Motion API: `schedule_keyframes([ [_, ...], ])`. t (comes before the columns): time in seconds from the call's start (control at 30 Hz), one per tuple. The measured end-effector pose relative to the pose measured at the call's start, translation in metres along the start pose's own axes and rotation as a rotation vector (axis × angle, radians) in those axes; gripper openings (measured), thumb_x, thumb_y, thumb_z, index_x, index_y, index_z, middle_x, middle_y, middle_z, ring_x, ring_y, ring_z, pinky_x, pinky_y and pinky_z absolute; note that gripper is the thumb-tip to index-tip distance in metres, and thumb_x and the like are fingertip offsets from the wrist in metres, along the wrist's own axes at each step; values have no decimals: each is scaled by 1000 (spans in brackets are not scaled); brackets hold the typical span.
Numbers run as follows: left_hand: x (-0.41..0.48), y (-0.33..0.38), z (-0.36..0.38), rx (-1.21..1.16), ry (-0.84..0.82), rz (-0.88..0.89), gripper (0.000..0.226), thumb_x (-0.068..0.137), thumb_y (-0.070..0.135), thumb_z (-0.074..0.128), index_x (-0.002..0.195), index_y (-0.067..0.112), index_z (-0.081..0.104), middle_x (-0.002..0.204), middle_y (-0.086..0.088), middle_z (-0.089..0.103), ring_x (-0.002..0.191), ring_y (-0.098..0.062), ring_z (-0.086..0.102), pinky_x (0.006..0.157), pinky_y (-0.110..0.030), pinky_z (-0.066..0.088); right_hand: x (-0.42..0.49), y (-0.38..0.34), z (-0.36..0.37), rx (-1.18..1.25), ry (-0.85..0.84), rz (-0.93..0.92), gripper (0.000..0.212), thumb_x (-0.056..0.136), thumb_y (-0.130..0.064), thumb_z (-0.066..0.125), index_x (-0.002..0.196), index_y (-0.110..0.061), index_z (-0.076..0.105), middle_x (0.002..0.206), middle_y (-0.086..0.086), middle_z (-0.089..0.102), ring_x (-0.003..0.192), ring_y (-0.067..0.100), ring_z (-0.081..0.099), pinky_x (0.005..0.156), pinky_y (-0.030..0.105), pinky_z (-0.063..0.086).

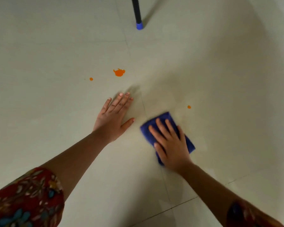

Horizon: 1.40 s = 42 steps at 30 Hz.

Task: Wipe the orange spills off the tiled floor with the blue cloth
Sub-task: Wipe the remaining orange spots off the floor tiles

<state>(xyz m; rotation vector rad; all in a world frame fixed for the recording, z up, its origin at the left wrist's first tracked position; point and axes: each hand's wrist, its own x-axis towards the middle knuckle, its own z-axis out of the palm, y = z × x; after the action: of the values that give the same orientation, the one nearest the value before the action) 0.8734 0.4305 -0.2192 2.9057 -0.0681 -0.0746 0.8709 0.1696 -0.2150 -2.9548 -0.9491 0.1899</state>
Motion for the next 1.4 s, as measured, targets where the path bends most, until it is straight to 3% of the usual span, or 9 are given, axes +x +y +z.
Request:
schedule_keyframes([
  [0.1,7,5,7,18,-20,7,70,95,60,17,155,26,9,162,9,6,148,-8,-3,121,-36,-1,-37,39,-2,44,-51,-11,56,96,-43,32,151,-39,25,162,-8,16,150,21,13,118,51,13],
  [0.23,6,7,7,17,-14,-27,70,95,60,21,155,27,9,162,11,7,149,-8,-2,121,-36,-1,13,100,-11,59,-42,452,61,93,-50,19,152,-38,18,163,-6,11,150,21,9,116,54,13],
  [0.33,7,7,6,7,-9,-28,69,95,60,23,155,28,10,161,11,7,149,-8,1,121,-35,-1,83,90,-16,82,-46,579,58,98,-48,20,154,-37,10,164,-5,2,151,22,0,118,54,4],
  [0.53,7,6,6,-17,32,-23,68,95,58,29,154,27,15,161,10,11,149,-8,5,122,-33,1,18,33,-7,54,-82,128,58,96,-46,26,153,-38,16,163,-5,14,151,23,8,119,52,9],
  [0.77,9,6,9,-30,61,-2,68,94,58,33,153,26,21,161,9,16,149,-10,9,122,-37,9,103,89,-18,104,-62,613,57,100,-48,23,154,-38,5,164,-5,0,151,24,-2,118,58,4],
  [1.03,6,3,6,-161,188,35,50,97,38,38,141,17,47,152,1,39,143,-13,30,121,-34,13,59,-9,-9,191,-15,190,53,95,-49,22,147,-44,33,160,-10,22,150,19,14,117,52,10],
  [1.27,-10,27,-3,-441,311,-46,38,95,32,42,115,14,69,125,-1,65,121,-21,56,107,-36,39,42,-17,-90,1360,-93,282,32,98,-12,38,113,-11,66,112,4,67,91,19,59,87,30,48],
  [1.33,-16,49,-20,-693,282,-189,39,94,36,44,122,18,64,125,4,64,118,-12,55,102,-28,42,36,-16,-108,1821,-149,351,36,102,-16,30,122,-15,60,113,5,70,94,31,61,84,32,52],
  [1.4,-19,67,-37,-1000,233,-287,39,92,39,47,124,20,59,122,8,63,114,-4,55,98,-21,43,29,-10,-110,2154,-110,440,41,102,-22,28,133,-7,51,131,15,59,123,36,55,106,43,43],
])
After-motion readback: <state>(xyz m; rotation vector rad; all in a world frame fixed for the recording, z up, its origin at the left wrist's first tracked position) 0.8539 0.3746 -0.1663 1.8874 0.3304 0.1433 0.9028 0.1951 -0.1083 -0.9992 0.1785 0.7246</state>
